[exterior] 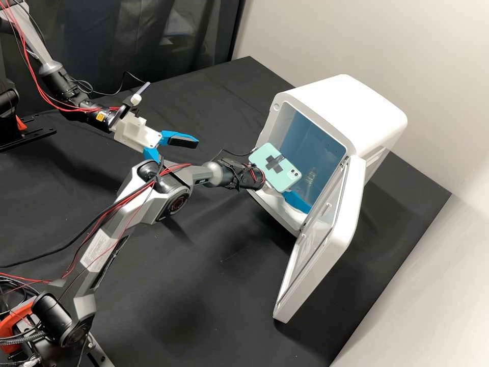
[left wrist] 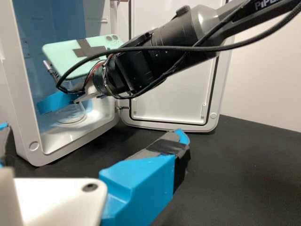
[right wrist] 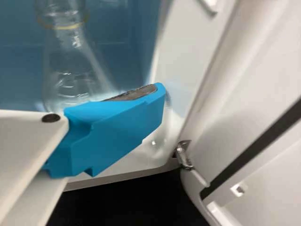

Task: Take the flask out of the incubator

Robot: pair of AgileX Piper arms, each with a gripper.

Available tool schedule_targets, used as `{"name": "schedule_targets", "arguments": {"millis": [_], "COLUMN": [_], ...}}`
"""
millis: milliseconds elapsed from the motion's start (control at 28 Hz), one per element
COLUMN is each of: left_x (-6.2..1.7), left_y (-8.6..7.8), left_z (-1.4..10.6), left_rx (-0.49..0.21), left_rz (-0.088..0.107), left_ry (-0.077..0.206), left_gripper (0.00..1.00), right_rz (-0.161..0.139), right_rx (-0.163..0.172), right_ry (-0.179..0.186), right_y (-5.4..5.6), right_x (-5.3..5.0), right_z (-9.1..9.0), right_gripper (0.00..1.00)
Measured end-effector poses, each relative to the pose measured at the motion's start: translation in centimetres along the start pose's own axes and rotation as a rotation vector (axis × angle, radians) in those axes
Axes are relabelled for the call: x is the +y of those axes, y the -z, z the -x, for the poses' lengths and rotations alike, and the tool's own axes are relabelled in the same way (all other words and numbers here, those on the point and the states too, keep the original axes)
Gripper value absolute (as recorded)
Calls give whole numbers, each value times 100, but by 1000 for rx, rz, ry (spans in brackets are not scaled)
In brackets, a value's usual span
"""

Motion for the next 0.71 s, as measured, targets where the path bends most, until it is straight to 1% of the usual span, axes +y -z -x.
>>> {"name": "schedule_targets", "arguments": {"millis": [71,214,250,321,357,392,464,535,713], "left_x": [0,0,0,-1,-1,-5,-10,-9,-7], "left_y": [0,0,0,-3,-3,-14,-29,-28,-29], "left_z": [0,0,0,0,0,1,1,1,0], "left_rx": [0,0,0,-1,-1,-4,-9,-8,-9], "left_rz": [0,0,0,0,0,-1,-1,-1,-1], "left_ry": [0,0,0,0,0,1,3,3,2], "left_gripper": [100,100,100,100,100,100,100,100,100], "right_rz": [-11,-2,-6,5,16,14,29,46,50], "right_rx": [10,17,17,11,10,9,7,6,8], "right_ry": [-6,-14,-14,-11,-10,-9,-6,2,10], "right_y": [38,96,106,113,120,135,153,168,191], "right_x": [27,41,43,26,23,27,21,-9,-47], "right_z": [-17,-81,-94,-138,-154,-169,-205,-220,-211], "right_gripper": [100,100,100,100,100,100,100,100,100]}}
